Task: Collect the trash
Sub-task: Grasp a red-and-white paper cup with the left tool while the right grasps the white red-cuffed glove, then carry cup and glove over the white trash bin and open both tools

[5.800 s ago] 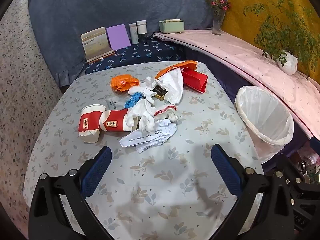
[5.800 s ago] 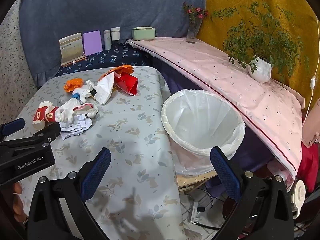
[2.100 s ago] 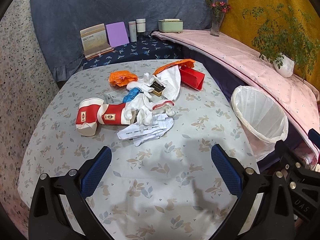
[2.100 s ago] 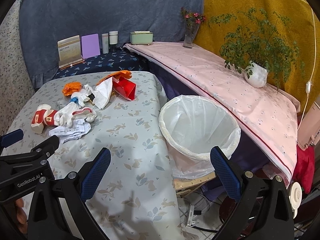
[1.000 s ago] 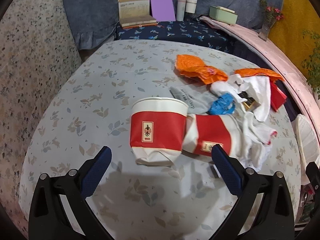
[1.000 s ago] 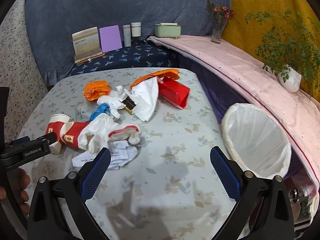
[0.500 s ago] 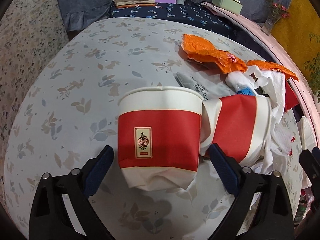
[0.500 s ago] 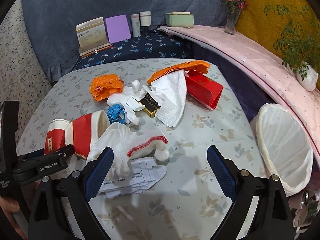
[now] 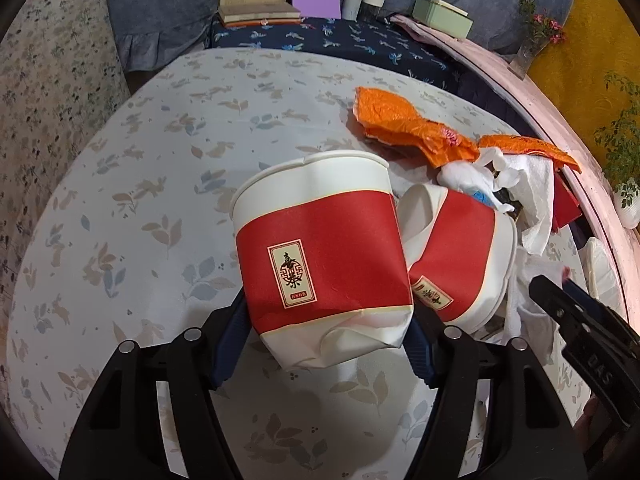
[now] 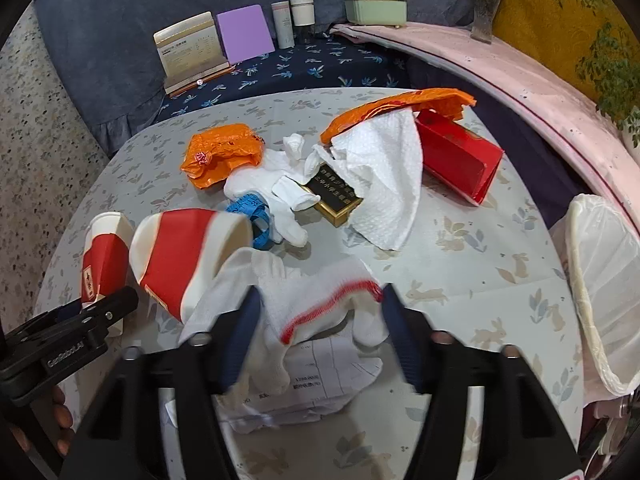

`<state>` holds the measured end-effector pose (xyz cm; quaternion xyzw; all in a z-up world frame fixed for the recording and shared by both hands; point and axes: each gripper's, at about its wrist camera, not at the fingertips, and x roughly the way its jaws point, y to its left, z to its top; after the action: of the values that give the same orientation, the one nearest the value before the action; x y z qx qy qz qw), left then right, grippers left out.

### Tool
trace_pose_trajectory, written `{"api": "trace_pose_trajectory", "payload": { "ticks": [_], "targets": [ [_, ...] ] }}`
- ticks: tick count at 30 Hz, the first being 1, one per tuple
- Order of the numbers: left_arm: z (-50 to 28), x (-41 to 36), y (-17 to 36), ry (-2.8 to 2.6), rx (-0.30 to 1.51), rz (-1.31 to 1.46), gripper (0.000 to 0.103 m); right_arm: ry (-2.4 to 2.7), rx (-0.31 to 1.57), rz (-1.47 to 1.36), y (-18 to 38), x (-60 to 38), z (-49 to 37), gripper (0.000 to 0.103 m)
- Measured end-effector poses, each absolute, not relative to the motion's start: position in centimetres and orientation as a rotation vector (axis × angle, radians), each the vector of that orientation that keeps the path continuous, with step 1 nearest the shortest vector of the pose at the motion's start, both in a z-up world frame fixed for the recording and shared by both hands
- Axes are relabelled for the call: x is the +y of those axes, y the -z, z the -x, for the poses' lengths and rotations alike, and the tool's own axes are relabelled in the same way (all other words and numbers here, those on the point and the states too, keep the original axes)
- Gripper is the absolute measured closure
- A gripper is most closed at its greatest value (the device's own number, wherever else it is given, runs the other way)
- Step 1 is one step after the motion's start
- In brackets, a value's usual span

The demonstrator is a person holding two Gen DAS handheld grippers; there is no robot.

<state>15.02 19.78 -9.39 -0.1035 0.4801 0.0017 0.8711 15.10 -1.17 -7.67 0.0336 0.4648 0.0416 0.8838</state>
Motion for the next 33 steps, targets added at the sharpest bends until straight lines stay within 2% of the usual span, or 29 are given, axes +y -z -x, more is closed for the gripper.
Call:
{"api": "trace_pose_trajectory", "payload": {
  "ticks": [2,4,15,33],
  "targets": [
    [-14.8,19.8,8.7,-0.003,0.988,0.217,0.039,-0.102,0.966,-0.093,7.5,-1.3,-15.2,0.084],
    [-14.6,19.8,7.9,-0.001,0.97,0.219,0.039,-0.112,0.952,-0.108,7.1,-1.4,-15.1,0.094],
    [-13.4,16.3,3.2,0.071,0.885,0.192,0.039,-0.079,0.824,-0.14,1.8,-5.0,-13.5,0.097],
    [-11.9,0.6,-0.4,0.335,0.846,0.062,0.039,0.151,0.65,-0.204,-4.7,-18.4,-8.4,0.097]
  ]
}}
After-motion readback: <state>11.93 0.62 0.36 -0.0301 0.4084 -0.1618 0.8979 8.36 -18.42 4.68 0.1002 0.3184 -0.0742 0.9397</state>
